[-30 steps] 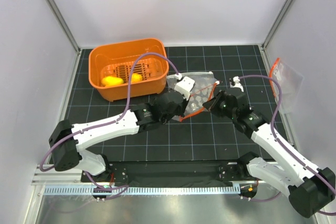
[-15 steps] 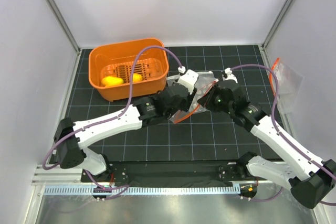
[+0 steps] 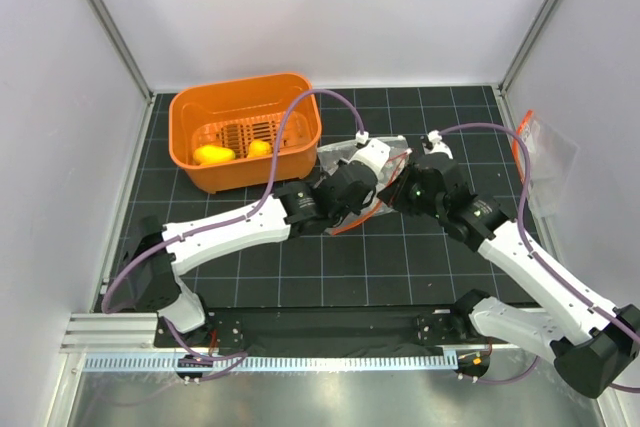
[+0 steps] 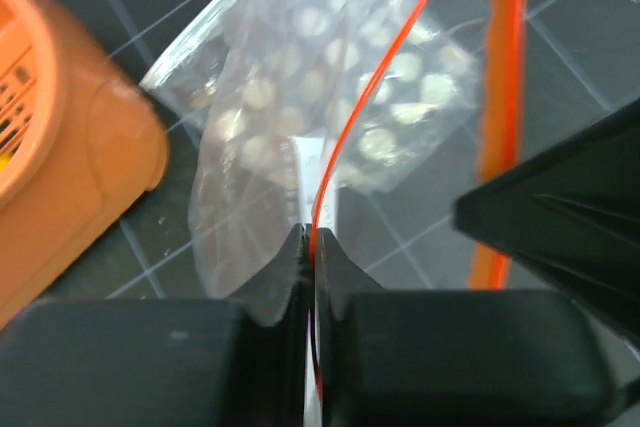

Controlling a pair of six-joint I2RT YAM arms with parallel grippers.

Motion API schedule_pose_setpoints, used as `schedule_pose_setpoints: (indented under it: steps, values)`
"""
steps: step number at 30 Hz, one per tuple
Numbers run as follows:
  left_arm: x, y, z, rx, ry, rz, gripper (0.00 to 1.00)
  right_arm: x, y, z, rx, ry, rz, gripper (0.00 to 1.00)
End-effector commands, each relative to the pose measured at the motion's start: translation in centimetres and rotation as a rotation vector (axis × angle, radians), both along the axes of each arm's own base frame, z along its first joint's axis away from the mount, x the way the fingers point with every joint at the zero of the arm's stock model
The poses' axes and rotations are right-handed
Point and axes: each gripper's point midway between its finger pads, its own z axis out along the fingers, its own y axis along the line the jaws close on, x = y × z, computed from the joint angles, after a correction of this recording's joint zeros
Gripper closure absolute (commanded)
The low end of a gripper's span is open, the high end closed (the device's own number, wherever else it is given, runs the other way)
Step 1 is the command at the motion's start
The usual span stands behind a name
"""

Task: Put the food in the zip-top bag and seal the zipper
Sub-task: Open the zipper of the food storage bag.

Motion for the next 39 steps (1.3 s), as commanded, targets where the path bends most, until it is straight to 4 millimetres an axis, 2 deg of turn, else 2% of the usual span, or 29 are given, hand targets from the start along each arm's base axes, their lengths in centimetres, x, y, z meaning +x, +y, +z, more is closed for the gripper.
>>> schedule_pose_setpoints:
  steps: [1,2,4,5,6,8,9,13,17,19,20,21,23,24,27,31,32,33,34,35,36,37,38,39]
  values:
    - [1.3,2.8,2.6,0.069,-0.085,0.129,1.0,-0.2,-0.7,0.9,-0.021,-0.032,-0.009,0.99]
    - [1.7,4.3,4.0,0.074,-0.127,0.186,1.0,-0.5,-1.1,-0.3,-0.044,-0.008,-0.018,0.99]
    - [1.7,6.3,5.4,0.11,-0.162,0.234,1.0,-0.9,-2.0,-1.8,-0.079,0.014,-0.041,0.99]
    - [1.7,7.9,6.8,0.116,-0.196,0.284,1.0,-1.3,-2.5,-3.3,-0.103,0.043,-0.048,0.99]
    - [1.6,8.8,7.8,0.118,-0.21,0.307,1.0,-1.5,-2.7,-3.8,-0.111,0.055,-0.052,0.99]
    - [1.1,11.1,8.5,0.171,-0.21,0.35,1.0,-2.1,-3.1,-5.0,-0.128,0.081,-0.056,0.99]
    - [0.7,12.2,9.7,0.163,-0.22,0.377,1.0,-2.2,-3.2,-5.3,-0.133,0.087,-0.056,0.99]
    - [-1.2,15.1,10.0,0.202,-0.195,0.405,1.0,-2.4,-3.1,-5.6,-0.134,0.095,-0.043,0.99]
    - [-2.3,16.6,9.6,0.218,-0.175,0.434,1.0,-2.1,-2.4,-5.0,-0.141,0.084,0.003,0.96]
    - [-2.8,16.3,8.5,0.187,-0.139,0.404,1.0,-2.3,-1.4,-4.8,-0.122,0.075,0.068,0.75]
    - [-3.0,16.0,8.1,0.161,-0.125,0.39,1.0,-2.1,-1.0,-4.4,-0.107,0.056,0.085,0.68]
    - [-3.1,15.4,6.7,0.139,-0.111,0.371,1.0,-2.4,-0.7,-3.9,-0.097,0.037,0.121,0.58]
    - [-3.7,14.8,5.7,0.079,-0.068,0.328,1.0,-2.2,-0.4,-3.0,-0.085,-0.008,0.138,0.53]
    - [-3.9,14.9,4.5,0.07,-0.046,0.336,1.0,-2.1,-0.5,-2.3,-0.086,-0.046,0.15,0.51]
    - [-4.5,15.7,3.1,0.08,-0.008,0.361,1.0,-1.8,-0.5,-0.8,-0.087,-0.106,0.167,0.5]
    - [-4.6,16.9,2.9,0.089,0.005,0.397,1.0,-0.7,-0.6,1.4,-0.101,-0.21,0.166,0.5]
    - [-4.2,17.6,2.4,0.096,0.014,0.417,1.0,-0.2,-0.6,2.5,-0.091,-0.255,0.152,0.52]
    - [-4.2,17.5,2.2,0.073,0.043,0.402,1.0,0.0,-0.6,3.5,-0.075,-0.296,0.143,0.53]
    - [-3.5,18.4,1.9,0.073,0.062,0.426,1.0,0.2,-0.5,3.9,-0.062,-0.332,0.143,0.52]
    - [-3.5,18.7,1.3,0.075,0.08,0.427,1.0,0.6,-0.1,6.0,-0.031,-0.417,0.15,0.49]
    - [-3.5,18.5,1.4,0.036,0.095,0.412,1.0,1.0,0.2,6.6,-0.031,-0.445,0.16,0.46]
    - [-3.5,18.6,1.2,0.029,0.106,0.409,1.0,1.4,0.5,8.2,-0.025,-0.486,0.166,0.45]
    - [-3.7,18.6,0.8,0.022,0.121,0.399,1.0,2.6,1.0,7.9,-0.072,-0.49,0.187,0.44]
    - [-4.0,18.4,0.9,-0.005,0.132,0.384,1.0,3.3,1.3,8.4,-0.091,-0.497,0.191,0.44]
